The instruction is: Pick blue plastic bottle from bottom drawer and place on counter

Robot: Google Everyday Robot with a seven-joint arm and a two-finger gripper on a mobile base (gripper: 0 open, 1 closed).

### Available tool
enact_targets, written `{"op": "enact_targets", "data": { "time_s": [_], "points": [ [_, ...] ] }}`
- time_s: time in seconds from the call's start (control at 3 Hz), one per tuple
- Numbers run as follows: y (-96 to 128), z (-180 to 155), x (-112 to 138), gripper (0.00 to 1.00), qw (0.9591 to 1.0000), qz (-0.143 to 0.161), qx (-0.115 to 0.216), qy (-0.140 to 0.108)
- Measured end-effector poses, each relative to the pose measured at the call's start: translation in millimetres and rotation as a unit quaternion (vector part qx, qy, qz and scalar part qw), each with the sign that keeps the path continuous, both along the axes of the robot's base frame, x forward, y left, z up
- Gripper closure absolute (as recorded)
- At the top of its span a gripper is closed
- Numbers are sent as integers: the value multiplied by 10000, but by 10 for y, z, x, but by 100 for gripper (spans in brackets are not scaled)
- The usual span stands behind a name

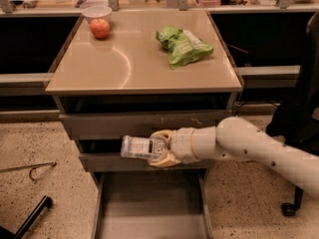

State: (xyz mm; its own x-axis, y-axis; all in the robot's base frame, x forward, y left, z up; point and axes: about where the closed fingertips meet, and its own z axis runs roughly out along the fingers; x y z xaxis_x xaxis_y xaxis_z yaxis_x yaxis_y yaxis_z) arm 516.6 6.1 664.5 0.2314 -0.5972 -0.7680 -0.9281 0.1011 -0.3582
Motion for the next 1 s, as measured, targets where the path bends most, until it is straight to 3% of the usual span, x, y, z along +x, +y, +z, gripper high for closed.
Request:
{"op": "enact_targets", "data": {
  "time_s": [0.33,0.67,1.0],
  "points": [
    [-152,1073,324,100,9984,-106,-238,-500],
    [-152,1073,324,100,9984,-106,-238,-500],
    [-185,1379,514,100,9970,-122,-233,-722]
  ]
}}
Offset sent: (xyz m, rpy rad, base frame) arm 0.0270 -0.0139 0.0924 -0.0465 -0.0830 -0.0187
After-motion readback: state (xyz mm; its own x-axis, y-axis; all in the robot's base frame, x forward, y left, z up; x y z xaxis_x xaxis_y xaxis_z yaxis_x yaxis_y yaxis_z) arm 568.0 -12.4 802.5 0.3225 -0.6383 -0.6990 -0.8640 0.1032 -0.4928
